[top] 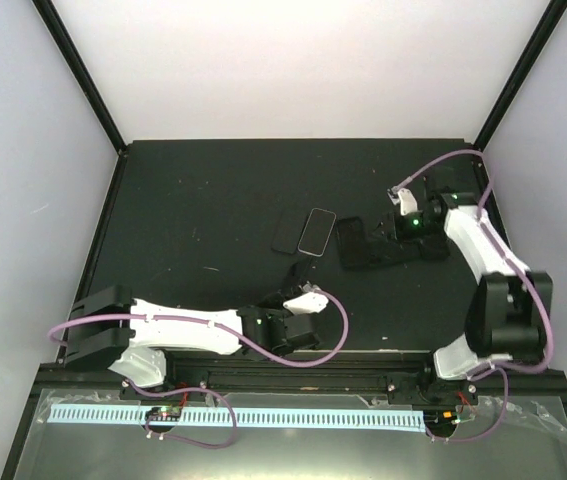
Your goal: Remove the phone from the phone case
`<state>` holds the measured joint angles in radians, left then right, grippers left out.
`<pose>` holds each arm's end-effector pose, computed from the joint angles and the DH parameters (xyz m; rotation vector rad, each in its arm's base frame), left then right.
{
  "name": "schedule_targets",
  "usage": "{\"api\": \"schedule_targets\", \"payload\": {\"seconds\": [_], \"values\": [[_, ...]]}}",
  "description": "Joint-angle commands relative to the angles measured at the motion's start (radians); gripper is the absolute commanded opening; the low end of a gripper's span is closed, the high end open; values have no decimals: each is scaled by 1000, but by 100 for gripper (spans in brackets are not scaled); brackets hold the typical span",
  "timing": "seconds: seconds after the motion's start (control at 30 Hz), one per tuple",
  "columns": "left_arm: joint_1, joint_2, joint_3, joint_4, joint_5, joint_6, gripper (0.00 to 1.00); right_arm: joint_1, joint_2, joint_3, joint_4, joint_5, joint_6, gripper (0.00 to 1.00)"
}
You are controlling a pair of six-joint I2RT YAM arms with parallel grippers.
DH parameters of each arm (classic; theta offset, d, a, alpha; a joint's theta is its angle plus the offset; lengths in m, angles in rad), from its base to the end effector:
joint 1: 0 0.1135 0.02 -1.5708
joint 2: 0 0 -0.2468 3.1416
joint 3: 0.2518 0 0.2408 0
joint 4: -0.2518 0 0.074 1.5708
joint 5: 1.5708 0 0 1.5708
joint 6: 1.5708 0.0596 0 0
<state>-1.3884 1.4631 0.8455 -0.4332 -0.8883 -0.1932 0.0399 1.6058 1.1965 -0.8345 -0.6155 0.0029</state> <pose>0.0951 -0.2609 0.1759 0.9845 1.9300 0.3128 0.3042 0.0466 0.2062 -0.1917 2.7004 0.8686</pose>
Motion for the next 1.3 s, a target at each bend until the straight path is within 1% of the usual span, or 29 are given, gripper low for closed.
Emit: {"api": "schedule_targets", "payload": {"seconds": [0.0,0.07,0.13,0.27,0.33,0.4,0.5,0.67,0.8,0.87,0.97,1.1,1.27], "values": [[-37,48,93,-65,-48,37,1,-6,-212,-138,-6,-59,-238,51],[-42,80,112,-95,-59,47,1,-17,-328,-190,30,-124,-266,56],[-48,118,137,-154,-91,41,2,-19,-438,-234,65,-145,-302,61],[-53,186,178,-248,-128,28,2,-21,-603,-283,150,-53,-287,69],[-53,215,192,-283,-131,29,2,-21,-656,-298,166,-31,-271,75],[-54,238,206,-291,-123,48,2,-24,-690,-309,168,-36,-260,78],[-55,263,221,-276,-119,88,2,-32,-706,-322,178,-39,-259,78],[-56,295,241,-249,-121,140,2,-35,-672,-307,155,-21,-275,79],[-56,334,254,-222,-110,187,7,-37,-676,-312,160,26,-289,81],[-56,356,271,-219,-102,200,9,-40,-681,-312,159,24,-289,81],[-55,382,291,-205,-50,227,13,-44,-691,-315,160,21,-289,81],[-52,394,302,-150,4,259,20,-48,-691,-318,166,32,-289,81],[-39,413,309,-118,40,290,22,-52,-684,-315,161,37,-289,81]]}}
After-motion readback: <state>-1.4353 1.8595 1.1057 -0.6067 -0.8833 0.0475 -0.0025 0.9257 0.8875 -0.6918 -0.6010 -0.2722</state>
